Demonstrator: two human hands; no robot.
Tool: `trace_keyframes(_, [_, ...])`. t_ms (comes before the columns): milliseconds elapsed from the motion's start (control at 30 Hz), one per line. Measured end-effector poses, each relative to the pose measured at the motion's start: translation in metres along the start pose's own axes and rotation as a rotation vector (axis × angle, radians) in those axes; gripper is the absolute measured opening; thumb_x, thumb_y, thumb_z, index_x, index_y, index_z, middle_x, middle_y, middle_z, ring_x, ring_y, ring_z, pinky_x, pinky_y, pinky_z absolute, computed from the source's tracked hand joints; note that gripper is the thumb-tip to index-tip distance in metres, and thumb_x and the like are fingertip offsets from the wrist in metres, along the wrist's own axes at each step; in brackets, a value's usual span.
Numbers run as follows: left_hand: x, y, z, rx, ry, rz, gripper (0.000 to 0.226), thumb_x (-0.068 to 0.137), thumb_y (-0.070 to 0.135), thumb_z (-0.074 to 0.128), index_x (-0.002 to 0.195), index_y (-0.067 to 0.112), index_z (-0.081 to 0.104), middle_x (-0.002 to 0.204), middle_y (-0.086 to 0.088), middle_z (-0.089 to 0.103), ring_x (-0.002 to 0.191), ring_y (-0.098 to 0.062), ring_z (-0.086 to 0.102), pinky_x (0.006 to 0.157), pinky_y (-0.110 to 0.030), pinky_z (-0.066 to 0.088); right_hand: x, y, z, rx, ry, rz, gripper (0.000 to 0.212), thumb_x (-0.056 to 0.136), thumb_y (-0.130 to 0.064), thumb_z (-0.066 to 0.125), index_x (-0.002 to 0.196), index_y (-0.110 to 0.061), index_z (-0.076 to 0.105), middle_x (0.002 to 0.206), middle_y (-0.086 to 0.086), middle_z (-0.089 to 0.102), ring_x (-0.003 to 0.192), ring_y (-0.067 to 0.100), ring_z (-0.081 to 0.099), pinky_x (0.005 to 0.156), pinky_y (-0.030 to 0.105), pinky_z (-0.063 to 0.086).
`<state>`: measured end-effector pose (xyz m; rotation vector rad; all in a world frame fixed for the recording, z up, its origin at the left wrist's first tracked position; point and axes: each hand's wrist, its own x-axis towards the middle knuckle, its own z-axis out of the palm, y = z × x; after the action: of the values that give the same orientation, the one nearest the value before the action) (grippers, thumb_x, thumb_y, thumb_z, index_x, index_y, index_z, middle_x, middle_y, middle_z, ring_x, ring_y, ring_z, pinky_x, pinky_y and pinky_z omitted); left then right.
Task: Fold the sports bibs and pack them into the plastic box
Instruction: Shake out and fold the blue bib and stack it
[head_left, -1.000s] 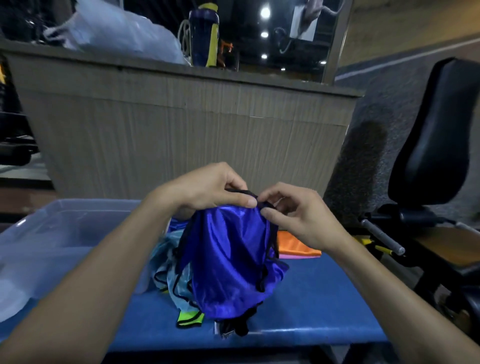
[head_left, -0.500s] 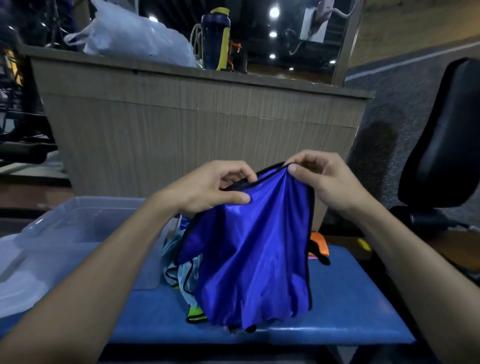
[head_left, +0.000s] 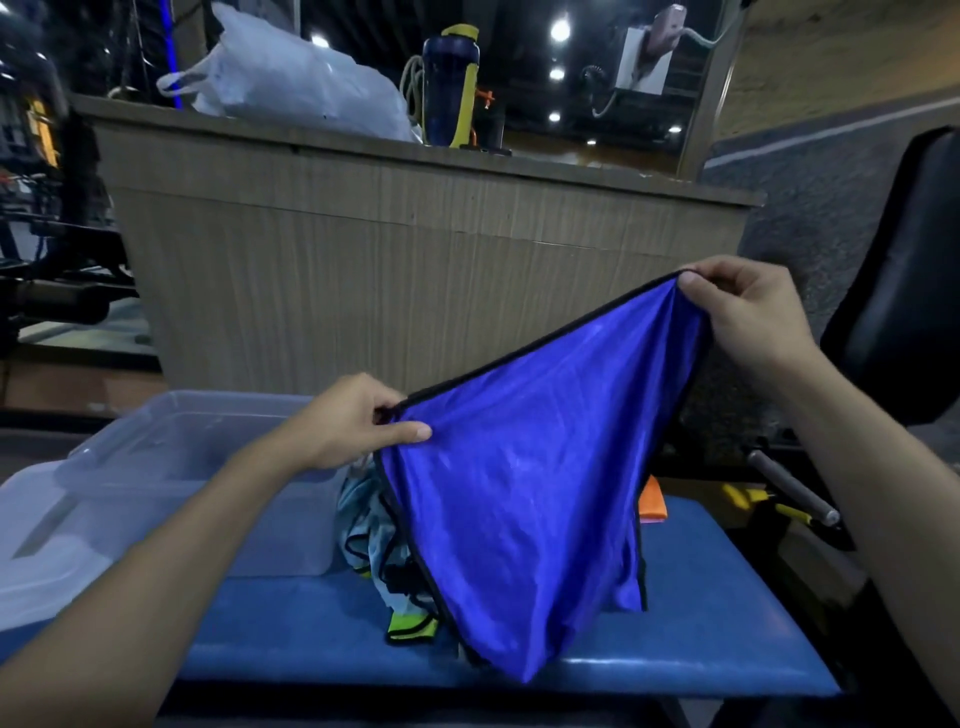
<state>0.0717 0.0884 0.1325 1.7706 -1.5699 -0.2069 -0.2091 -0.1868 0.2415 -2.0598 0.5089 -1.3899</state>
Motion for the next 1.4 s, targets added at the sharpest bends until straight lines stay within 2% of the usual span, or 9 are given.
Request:
trace_keyframes(100, [-0.009,-0.005,-0.013,0.023,0.097,0.055,0.058,0.076,0.080,0.060,0.081,0.025,0.076,0.075,0.014,0.069,0.068,0.000,0.063,0.065,-0.022,0.047,-0.007,0.021,-0.012,0.009,0.074,0.080,0.009,0.096,-0.015,0.069,0.096,-0.009,0.075,0.078,-0.005,0.066,0.065,-0.004,0.054,0.064,0.016,0.044])
trace_keyframes(333, [-0.011,0.033,-0.037,-0.171,0.421,0.168,0.009,0.069,0.033,0.085,0.072,0.034,0.077,0.082,0.010,0.075,0.074,0.002,0.066,0.076,-0.017,0.054,-0.024,0.038,-0.031,0.070,0.061,0.184,0.013,0.090,-0.011,0.075,0.102,-0.007,0.076,0.078,-0.010,0.075,0.078,0.004,0.063,0.077,0.016,0.052])
trace_keyframes(500, [-0.017,0.078,-0.065,-0.299,0.383,0.188,0.015,0.068,0.021,0.080,0.082,0.018,0.077,0.079,0.007,0.077,0.072,0.002,0.066,0.073,-0.011,0.053,-0.031,0.025,-0.051,0.177,-0.031,0.197,0.030,0.071,-0.021,0.078,0.098,-0.009,0.075,0.078,-0.009,0.077,0.075,0.000,0.067,0.075,0.010,0.054])
trace_keyframes(800, [-0.004,0.085,-0.107,0.067,0.539,0.185,0.025,0.086,0.020,0.079,0.106,0.035,0.076,0.085,-0.005,0.071,0.072,-0.016,0.059,0.069,-0.016,0.049,-0.025,-0.001,-0.079,0.214,-0.171,0.147,0.069,0.038,-0.068,0.094,0.090,-0.024,0.083,0.083,0.000,0.077,0.076,0.004,0.066,0.077,0.013,0.053])
trace_keyframes(933, [-0.015,0.101,-0.121,0.262,0.614,0.222,0.021,0.085,0.034,0.075,0.104,0.042,0.074,0.088,0.012,0.074,0.077,-0.015,0.069,0.079,-0.031,0.055,-0.013,-0.020,-0.097,0.195,-0.217,0.068,0.077,0.045,-0.069,0.093,0.107,-0.024,0.080,0.079,0.001,0.069,0.079,0.006,0.061,0.079,0.014,0.051])
trace_keyframes(1033, [-0.018,0.109,-0.133,0.088,0.578,0.202,0.018,0.076,0.050,0.070,0.093,0.051,0.075,0.084,0.021,0.075,0.073,-0.002,0.069,0.076,-0.019,0.057,-0.006,-0.031,-0.104,0.230,-0.267,0.113,0.072,0.035,-0.066,0.096,0.092,-0.023,0.082,0.082,0.001,0.076,0.076,0.005,0.067,0.077,0.015,0.054])
trace_keyframes(1200, [-0.003,0.098,-0.130,-0.249,0.265,0.014,0.035,0.062,0.050,0.088,0.089,0.029,0.081,0.088,-0.004,0.078,0.074,-0.003,0.067,0.068,-0.015,0.056,-0.008,-0.024,-0.092,0.229,-0.394,0.265,0.068,0.026,-0.059,0.100,0.075,-0.017,0.079,0.072,0.000,0.072,0.065,0.004,0.066,0.059,0.013,0.053])
trace_keyframes(1267, [0.002,0.081,-0.129,-0.406,0.195,0.010,0.061,0.048,0.060,0.095,0.091,0.019,0.080,0.088,-0.005,0.077,0.076,-0.006,0.068,0.069,-0.015,0.056,-0.011,-0.018,-0.090,0.258,-0.416,0.310,0.065,0.028,-0.058,0.100,0.073,-0.016,0.077,0.071,-0.001,0.069,0.062,0.004,0.063,0.055,0.014,0.051])
trace_keyframes(1400, [0.001,0.058,-0.125,-0.689,0.156,0.125,0.049,0.058,0.044,0.094,0.091,0.012,0.079,0.085,-0.004,0.076,0.074,-0.008,0.071,0.071,-0.017,0.057,-0.013,-0.008,-0.094,0.459,-0.515,0.345,0.059,0.046,-0.048,0.101,0.077,-0.012,0.066,0.074,0.004,0.062,0.062,0.009,0.059,0.057,0.018,0.051])
